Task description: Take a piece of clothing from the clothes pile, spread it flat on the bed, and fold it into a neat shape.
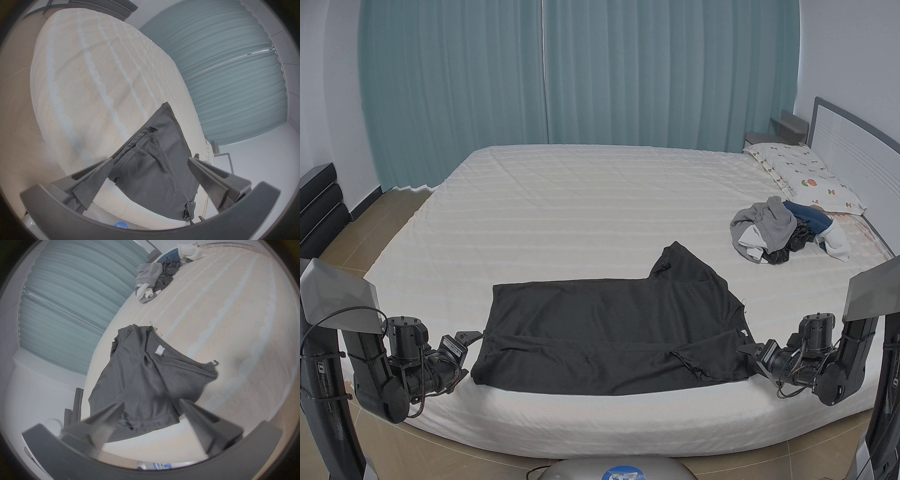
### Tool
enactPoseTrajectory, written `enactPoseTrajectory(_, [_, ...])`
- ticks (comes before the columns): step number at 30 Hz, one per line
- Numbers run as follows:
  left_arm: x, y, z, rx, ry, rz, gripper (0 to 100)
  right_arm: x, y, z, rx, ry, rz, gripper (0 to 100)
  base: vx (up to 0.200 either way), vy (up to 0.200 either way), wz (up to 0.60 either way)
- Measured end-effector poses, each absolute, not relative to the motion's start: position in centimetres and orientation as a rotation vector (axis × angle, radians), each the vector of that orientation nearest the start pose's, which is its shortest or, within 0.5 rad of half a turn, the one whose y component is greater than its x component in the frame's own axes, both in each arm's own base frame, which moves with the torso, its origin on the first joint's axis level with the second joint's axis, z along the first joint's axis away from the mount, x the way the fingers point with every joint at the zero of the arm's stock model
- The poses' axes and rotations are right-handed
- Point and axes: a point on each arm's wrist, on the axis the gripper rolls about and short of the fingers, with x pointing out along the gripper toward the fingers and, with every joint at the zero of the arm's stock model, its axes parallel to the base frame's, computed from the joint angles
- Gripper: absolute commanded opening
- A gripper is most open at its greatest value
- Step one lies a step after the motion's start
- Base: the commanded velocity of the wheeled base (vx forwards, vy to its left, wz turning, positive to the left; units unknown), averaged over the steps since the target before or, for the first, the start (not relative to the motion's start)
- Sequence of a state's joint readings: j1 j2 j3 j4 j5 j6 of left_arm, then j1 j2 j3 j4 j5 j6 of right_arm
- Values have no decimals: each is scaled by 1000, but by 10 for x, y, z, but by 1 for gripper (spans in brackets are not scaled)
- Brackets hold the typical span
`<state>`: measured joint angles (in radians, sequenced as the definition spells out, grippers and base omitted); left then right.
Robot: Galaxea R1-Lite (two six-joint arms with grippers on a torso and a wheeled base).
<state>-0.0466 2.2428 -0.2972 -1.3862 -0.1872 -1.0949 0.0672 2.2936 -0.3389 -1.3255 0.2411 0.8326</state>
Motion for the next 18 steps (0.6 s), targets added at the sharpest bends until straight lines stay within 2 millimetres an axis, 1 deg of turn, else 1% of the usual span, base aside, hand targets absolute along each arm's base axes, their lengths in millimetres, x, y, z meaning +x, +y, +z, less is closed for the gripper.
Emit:
enactPoseTrajectory(12, [279,-17,-9,-1099,627,101,100,296,27,-36,842,673,89,100,0,0,0])
enactPoseTrajectory(13, [279,-17,-9,-1099,627,101,100,297,27,-37,840,665,93,0,0,0,0])
enactPoseTrajectory(18, [279,-18,-9,-1099,627,101,100,293,27,-44,814,680,88,0,0,0,0])
